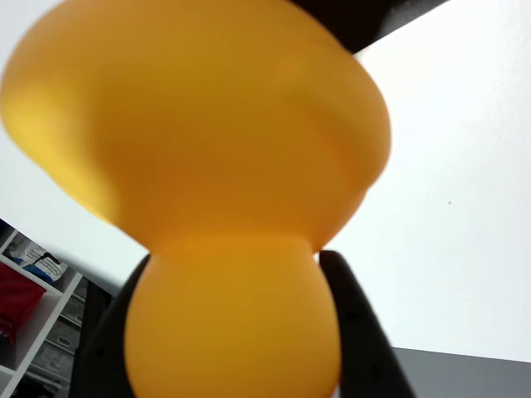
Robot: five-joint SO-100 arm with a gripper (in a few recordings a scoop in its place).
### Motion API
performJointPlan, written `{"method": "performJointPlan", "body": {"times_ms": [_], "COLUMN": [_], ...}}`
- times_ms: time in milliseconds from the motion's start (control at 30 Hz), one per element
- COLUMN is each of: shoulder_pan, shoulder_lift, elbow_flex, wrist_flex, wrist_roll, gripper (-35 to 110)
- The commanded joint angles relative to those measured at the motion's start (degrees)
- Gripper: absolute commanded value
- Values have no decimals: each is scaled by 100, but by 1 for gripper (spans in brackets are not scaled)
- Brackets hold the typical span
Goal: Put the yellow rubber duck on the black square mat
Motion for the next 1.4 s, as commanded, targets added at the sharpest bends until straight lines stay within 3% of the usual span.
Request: {"method": "performJointPlan", "body": {"times_ms": [0,367,1367], "shoulder_pan": [290,826,756], "shoulder_lift": [299,308,-229], "elbow_flex": [-334,-334,-272], "wrist_flex": [-35,18,0], "wrist_roll": [-9,-9,-26], "gripper": [10,10,10]}}
